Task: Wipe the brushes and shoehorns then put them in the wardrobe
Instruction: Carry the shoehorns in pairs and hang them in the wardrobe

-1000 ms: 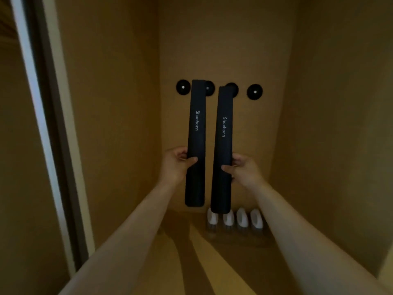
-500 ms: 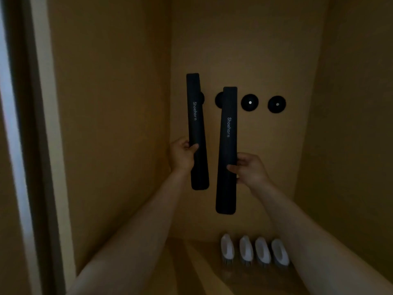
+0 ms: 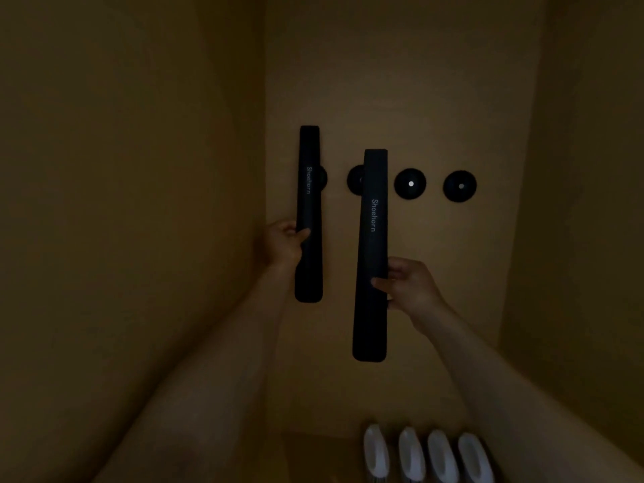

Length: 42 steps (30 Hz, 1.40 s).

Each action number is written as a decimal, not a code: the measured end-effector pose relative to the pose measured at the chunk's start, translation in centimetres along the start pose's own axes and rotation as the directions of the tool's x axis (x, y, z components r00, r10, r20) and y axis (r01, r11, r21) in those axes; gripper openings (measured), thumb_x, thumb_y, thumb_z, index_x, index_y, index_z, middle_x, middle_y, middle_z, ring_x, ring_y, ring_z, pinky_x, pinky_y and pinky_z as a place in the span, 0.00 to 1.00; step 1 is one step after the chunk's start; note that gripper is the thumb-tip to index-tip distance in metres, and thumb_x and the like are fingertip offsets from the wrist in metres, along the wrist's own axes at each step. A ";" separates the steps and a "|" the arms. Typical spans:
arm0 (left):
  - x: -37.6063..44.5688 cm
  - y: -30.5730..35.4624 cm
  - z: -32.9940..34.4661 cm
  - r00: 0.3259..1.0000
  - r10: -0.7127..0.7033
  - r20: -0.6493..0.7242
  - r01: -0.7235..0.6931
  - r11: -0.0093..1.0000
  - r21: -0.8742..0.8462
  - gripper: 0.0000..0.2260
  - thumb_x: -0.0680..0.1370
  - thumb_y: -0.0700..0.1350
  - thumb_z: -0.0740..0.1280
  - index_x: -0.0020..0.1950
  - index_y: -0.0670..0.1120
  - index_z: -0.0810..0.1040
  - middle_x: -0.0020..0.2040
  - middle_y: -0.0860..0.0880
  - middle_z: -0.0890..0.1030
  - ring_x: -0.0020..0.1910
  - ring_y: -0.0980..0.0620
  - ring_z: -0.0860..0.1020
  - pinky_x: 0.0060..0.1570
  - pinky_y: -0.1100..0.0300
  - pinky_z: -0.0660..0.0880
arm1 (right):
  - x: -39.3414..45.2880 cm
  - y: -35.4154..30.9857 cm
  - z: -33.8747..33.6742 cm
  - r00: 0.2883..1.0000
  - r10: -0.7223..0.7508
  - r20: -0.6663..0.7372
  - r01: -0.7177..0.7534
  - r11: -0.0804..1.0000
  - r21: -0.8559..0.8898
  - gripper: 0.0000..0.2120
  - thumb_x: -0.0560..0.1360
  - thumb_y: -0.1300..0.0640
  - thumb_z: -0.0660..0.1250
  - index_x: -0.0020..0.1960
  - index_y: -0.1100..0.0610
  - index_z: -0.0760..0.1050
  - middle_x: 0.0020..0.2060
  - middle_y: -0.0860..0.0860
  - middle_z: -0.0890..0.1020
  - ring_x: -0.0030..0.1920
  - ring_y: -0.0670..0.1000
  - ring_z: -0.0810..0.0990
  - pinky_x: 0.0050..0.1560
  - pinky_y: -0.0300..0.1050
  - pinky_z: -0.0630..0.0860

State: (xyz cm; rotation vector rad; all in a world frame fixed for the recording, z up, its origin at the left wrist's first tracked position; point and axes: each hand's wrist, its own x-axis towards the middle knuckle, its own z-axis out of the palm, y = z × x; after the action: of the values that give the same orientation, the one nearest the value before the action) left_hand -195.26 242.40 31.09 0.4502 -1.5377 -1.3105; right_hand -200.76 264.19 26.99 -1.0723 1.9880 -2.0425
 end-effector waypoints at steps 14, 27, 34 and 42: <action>2.7 0.0 0.6 0.991 0.057 -0.118 -0.030 0.975 0.221 0.09 0.71 0.43 0.77 0.43 0.46 0.78 0.48 0.45 0.83 0.39 0.53 0.77 0.32 0.64 0.70 | 2.6 1.3 -1.2 1.000 0.003 0.018 -0.003 1.000 0.018 0.13 0.75 0.72 0.68 0.51 0.55 0.80 0.42 0.51 0.83 0.41 0.50 0.82 0.43 0.50 0.81; -0.2 2.0 1.3 0.954 0.293 -0.068 -0.209 0.810 0.548 0.32 0.70 0.58 0.76 0.66 0.44 0.68 0.61 0.45 0.75 0.54 0.46 0.76 0.47 0.48 0.79 | 3.9 2.2 -1.3 0.999 0.000 0.049 -0.002 0.999 0.050 0.13 0.75 0.71 0.69 0.53 0.55 0.81 0.46 0.54 0.84 0.46 0.54 0.83 0.47 0.52 0.82; -1.9 2.2 1.7 0.840 0.541 -0.037 -0.450 0.733 0.510 0.19 0.74 0.51 0.73 0.59 0.45 0.73 0.55 0.47 0.74 0.52 0.49 0.75 0.48 0.51 0.77 | 5.9 1.4 -1.0 1.000 -0.008 0.020 0.009 0.999 -0.031 0.12 0.75 0.70 0.71 0.54 0.56 0.81 0.50 0.58 0.84 0.53 0.60 0.83 0.55 0.59 0.81; -2.1 0.9 -0.8 0.803 0.596 -0.005 -0.503 0.682 0.531 0.13 0.72 0.47 0.75 0.50 0.44 0.75 0.49 0.49 0.73 0.46 0.53 0.72 0.42 0.60 0.71 | 10.1 -0.1 0.0 0.997 0.043 -0.058 -0.049 0.995 -0.091 0.10 0.73 0.68 0.74 0.49 0.56 0.79 0.45 0.53 0.83 0.45 0.53 0.83 0.44 0.49 0.82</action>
State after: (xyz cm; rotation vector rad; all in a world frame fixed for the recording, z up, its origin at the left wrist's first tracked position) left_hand -193.44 243.98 30.84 0.3659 -1.6806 -0.3641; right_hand -208.30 258.94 31.24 -0.9857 2.1328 -1.9972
